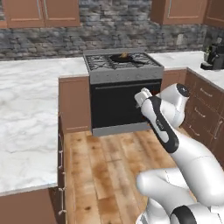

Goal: Take the chicken drumsticks from the pan and place one on each plate on the dining counter.

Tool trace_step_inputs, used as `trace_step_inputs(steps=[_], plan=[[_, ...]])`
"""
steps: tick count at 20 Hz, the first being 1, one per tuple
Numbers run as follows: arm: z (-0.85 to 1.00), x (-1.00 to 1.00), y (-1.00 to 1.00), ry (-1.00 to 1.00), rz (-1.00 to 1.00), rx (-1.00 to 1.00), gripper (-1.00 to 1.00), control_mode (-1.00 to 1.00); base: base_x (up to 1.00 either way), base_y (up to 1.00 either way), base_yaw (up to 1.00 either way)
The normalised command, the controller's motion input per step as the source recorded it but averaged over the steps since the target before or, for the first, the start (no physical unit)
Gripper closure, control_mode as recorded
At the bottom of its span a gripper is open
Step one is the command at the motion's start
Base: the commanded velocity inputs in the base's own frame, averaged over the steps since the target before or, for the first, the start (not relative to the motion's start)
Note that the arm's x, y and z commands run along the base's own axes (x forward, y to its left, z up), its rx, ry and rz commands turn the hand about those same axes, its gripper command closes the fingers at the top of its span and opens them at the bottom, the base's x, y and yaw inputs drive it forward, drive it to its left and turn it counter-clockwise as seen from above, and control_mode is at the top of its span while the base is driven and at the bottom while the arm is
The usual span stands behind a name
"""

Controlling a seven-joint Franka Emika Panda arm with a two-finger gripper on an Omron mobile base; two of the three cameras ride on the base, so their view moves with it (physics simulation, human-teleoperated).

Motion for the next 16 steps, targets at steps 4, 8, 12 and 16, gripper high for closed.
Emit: trace_step_inputs(steps=[4, 8, 12, 16], plan=[[0.0, 0.0, 0.0, 0.0, 0.0, 0.0, -1.0, 1.0, 1.0, -0.88, 0.39], [0.0, 0.0, 0.0, 0.0, 0.0, 0.0, -1.0, 1.0, 1.0, -0.86, 0.37], [0.0, 0.0, 0.0, 0.0, 0.0, 0.0, -1.0, 1.0, 1.0, -0.84, 0.33], [0.0, 0.0, 0.0, 0.0, 0.0, 0.0, -1.0, 1.0, 1.0, -0.76, 0.28]])
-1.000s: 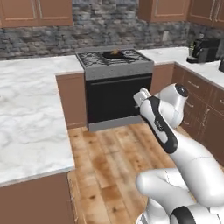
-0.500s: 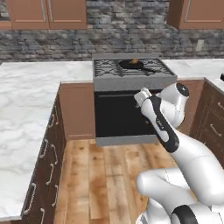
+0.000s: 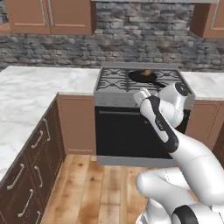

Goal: Take the chicken drumsticks from the pan and place one on each plate on the dining counter.

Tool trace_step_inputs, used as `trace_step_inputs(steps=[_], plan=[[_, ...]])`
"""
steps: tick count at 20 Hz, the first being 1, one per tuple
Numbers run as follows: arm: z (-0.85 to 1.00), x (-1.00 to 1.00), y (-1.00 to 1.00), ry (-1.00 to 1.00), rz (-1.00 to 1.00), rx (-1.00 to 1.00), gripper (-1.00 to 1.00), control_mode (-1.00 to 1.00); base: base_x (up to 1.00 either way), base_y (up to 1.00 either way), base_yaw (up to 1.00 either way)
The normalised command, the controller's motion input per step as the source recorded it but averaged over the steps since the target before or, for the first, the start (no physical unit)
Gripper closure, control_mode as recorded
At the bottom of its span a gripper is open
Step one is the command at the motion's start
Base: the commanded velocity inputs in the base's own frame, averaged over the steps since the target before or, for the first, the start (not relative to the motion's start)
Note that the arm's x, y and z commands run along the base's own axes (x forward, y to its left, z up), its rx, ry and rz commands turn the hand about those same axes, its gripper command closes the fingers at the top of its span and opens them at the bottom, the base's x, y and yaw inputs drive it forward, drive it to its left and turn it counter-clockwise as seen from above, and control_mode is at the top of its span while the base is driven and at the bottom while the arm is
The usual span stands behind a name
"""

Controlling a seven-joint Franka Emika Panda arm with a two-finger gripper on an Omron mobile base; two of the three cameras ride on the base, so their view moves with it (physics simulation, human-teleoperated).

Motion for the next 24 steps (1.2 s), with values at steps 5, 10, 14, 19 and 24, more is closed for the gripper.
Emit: trace_step_inputs(steps=[5, 10, 14, 19, 24], plan=[[0.0, 0.0, 0.0, 0.0, 0.0, 0.0, -1.0, 1.0, 1.0, -0.69, 0.13], [0.0, 0.0, 0.0, 0.0, 0.0, 0.0, -1.0, 1.0, 1.0, -0.28, -0.14], [0.0, 0.0, 0.0, 0.0, 0.0, 0.0, -1.0, 1.0, 1.0, 0.0, -0.28], [0.0, 0.0, 0.0, 0.0, 0.0, 0.0, -1.0, 1.0, 1.0, 0.04, -0.22], [0.0, 0.0, 0.0, 0.0, 0.0, 0.0, -1.0, 1.0, 0.9, 0.21, -0.15]])
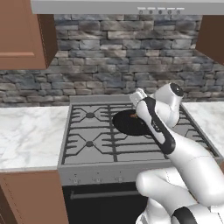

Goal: Take the chicken drumsticks from the pan and place one on each plate on the dining counter.

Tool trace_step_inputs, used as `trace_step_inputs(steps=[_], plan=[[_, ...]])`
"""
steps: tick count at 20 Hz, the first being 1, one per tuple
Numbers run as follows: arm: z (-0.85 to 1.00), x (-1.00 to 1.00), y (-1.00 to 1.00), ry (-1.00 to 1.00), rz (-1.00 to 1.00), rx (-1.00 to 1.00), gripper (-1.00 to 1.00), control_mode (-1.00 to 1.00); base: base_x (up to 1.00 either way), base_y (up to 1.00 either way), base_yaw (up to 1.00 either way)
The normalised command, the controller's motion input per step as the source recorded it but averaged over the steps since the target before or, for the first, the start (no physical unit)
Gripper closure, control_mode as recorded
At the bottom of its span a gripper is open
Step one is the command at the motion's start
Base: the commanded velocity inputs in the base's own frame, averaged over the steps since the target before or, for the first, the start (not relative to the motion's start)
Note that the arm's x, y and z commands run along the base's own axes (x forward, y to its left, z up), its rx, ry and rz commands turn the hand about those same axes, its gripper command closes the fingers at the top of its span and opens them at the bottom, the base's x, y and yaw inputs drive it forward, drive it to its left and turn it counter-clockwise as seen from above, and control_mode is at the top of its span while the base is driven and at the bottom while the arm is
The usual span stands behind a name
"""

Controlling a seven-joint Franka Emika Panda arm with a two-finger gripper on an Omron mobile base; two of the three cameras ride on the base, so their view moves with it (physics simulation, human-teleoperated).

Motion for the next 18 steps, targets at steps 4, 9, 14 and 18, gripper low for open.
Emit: trace_step_inputs(steps=[4, 9, 14, 18], plan=[[0.0, 0.0, 0.0, 0.0, 0.0, 0.0, -1.0, 1.0, 0.76, 0.15, -0.11], [0.0, 0.6, 0.0, 0.12, -0.01, -0.04, -1.0, -1.0, 0.0, 0.0, 0.0], [0.0, 0.96, -0.01, 0.37, 0.0, -0.12, -1.0, -1.0, 0.0, 0.0, 0.0], [0.0, 0.77, -0.38, 0.5, -0.03, -0.09, -1.0, -1.0, 0.0, 0.0, 0.0]])
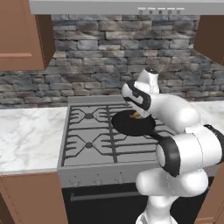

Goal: Take the chicken drumsticks from the pan and place one on each plate on the dining counter.

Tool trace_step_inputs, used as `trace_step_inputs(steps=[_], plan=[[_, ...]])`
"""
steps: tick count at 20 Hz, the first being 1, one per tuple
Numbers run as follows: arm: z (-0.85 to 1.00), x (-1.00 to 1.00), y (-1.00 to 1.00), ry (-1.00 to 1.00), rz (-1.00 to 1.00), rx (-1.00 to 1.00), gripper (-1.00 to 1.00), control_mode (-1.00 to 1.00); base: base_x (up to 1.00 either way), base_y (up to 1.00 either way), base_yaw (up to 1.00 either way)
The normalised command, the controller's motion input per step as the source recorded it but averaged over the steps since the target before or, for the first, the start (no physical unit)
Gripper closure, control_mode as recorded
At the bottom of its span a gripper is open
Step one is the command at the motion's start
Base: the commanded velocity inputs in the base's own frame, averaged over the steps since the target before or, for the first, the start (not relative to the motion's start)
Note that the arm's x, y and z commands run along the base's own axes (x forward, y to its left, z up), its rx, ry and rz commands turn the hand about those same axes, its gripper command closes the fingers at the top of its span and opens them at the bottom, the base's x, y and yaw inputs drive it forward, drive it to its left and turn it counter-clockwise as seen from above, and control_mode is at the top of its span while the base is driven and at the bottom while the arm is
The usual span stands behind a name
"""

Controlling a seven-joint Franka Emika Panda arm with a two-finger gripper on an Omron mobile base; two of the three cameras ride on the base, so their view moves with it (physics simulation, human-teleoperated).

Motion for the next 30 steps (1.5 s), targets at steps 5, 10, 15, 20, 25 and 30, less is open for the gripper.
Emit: trace_step_inputs(steps=[5, 10, 15, 20, 25, 30], plan=[[-0.19, 0.53, -0.76, 0.28, -0.13, -0.01, -1.0, -1.0, 0.0, 0.0, 0.0], [-0.69, 0.24, -0.63, 0.07, -0.09, -0.02, -1.0, -1.0, 0.0, 0.0, 0.0], [-0.94, 0.19, -0.14, -0.13, -0.02, -0.04, -1.0, -1.0, 0.0, 0.0, 0.0], [-0.63, 0.44, -0.08, -0.19, 0.0, -0.01, -1.0, -1.0, 0.0, 0.0, 0.0], [-0.31, 0.65, -0.14, -0.06, 0.0, 0.0, -1.0, -1.0, 0.0, 0.0, 0.0], [-0.32, 0.6, 0.0, -0.01, 0.0, -0.02, -1.0, -1.0, 0.0, 0.0, 0.0]])
